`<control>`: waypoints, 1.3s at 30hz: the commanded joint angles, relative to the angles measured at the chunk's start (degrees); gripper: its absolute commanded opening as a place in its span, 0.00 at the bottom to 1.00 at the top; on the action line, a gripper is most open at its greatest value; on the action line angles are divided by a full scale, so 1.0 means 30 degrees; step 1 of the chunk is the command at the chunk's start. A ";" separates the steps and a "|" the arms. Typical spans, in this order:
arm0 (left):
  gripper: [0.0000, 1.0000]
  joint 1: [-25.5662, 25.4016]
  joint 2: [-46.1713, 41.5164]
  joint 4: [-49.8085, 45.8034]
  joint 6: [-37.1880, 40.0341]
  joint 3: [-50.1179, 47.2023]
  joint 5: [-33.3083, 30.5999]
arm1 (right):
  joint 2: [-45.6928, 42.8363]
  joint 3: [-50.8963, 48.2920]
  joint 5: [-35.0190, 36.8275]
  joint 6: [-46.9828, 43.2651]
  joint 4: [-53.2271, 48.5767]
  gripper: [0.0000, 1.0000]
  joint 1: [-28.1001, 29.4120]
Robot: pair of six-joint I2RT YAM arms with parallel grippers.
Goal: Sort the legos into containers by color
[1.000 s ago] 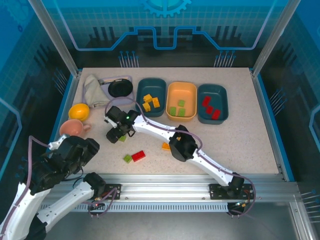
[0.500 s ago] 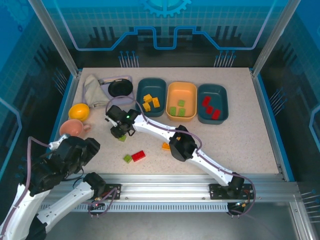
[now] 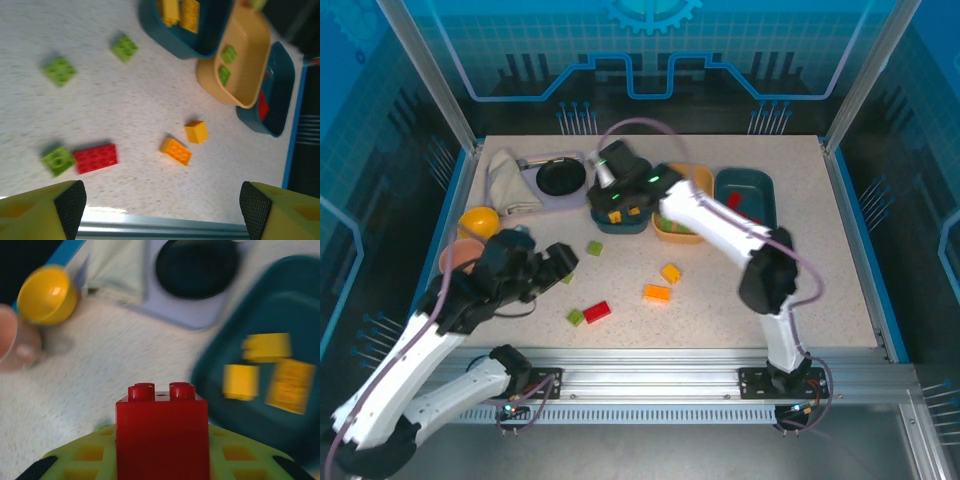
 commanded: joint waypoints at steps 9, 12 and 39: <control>0.84 -0.0806 0.8895 0.7838 0.2708 0.3688 0.4259 | -0.3754 -0.6228 0.1633 0.3219 -0.3227 0.27 -0.9554; 0.84 -0.1129 1.0905 0.8631 0.2724 0.4749 0.4636 | -0.2116 -0.5309 0.2706 0.3244 -0.5078 0.26 -1.0921; 0.84 -0.1881 1.5400 0.7558 0.2489 0.7814 0.4977 | 0.3783 -0.0373 0.3392 0.1936 -0.6991 0.66 -1.2982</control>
